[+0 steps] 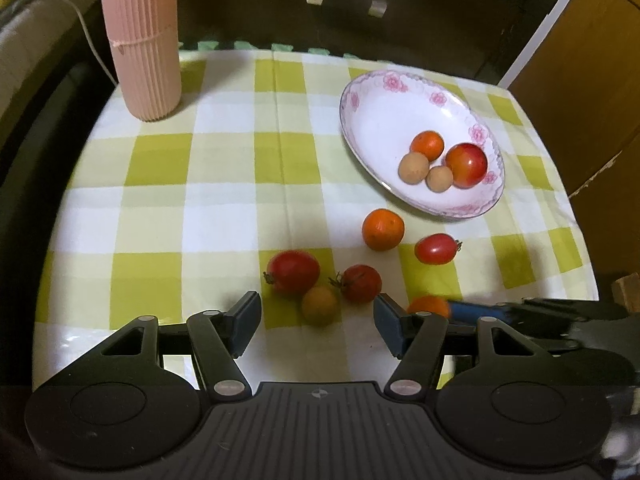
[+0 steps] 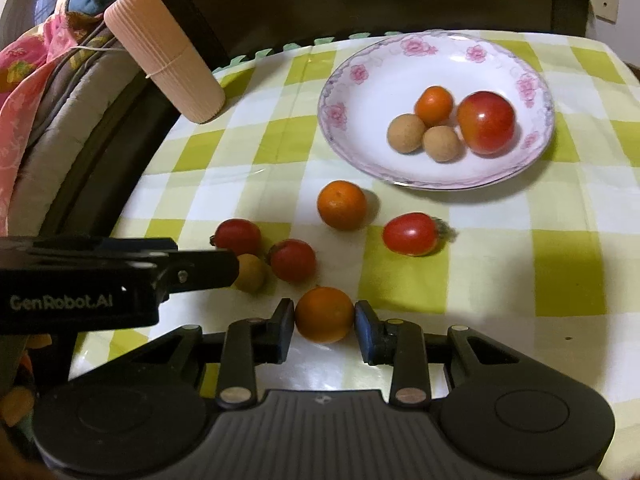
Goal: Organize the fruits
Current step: 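Grasp an orange tangerine with the right gripper while the left grasps a small yellow fruit, then lift both held fruits and carry them toward the white bowl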
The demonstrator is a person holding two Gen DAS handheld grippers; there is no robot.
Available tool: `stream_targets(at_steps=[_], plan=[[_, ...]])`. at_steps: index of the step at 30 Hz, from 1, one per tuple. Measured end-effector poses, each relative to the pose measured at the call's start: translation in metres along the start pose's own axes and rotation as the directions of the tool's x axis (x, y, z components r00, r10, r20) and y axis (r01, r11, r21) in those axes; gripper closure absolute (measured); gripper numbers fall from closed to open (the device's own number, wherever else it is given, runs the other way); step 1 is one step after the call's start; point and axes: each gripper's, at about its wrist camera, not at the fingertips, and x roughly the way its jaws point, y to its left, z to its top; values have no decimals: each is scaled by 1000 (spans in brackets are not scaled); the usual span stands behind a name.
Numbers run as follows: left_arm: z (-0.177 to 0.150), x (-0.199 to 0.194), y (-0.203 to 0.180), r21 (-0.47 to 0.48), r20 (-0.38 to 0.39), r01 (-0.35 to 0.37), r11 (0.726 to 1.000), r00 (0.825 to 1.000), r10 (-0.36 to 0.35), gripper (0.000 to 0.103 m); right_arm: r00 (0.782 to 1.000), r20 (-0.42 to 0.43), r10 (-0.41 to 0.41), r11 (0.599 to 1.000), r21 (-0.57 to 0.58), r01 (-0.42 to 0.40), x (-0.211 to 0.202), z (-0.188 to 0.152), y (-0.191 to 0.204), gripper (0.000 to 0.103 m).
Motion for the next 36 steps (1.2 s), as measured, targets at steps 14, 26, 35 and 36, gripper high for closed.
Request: stream_targets(at_steps=[14,26,35,36], plan=[[0,26,-10,39,-9,-42,998,999,42,59,1000,12,-18,998,58,17,-14,-11,-27,72],[-15,22,-13,80,-18,-46,996,999,48,73,999,2,-44,998,38,44,-13,-13,-22,72],[-47,13,-30,164,-56,-23,986,998,33,73,996,-19,-92,996,-7,91,-27,-30,-21,72],[-49,15,-30,167,-60,-27,986,997,38,72,995,-20,-96,995,-18,96,-28,-33,-20,72]])
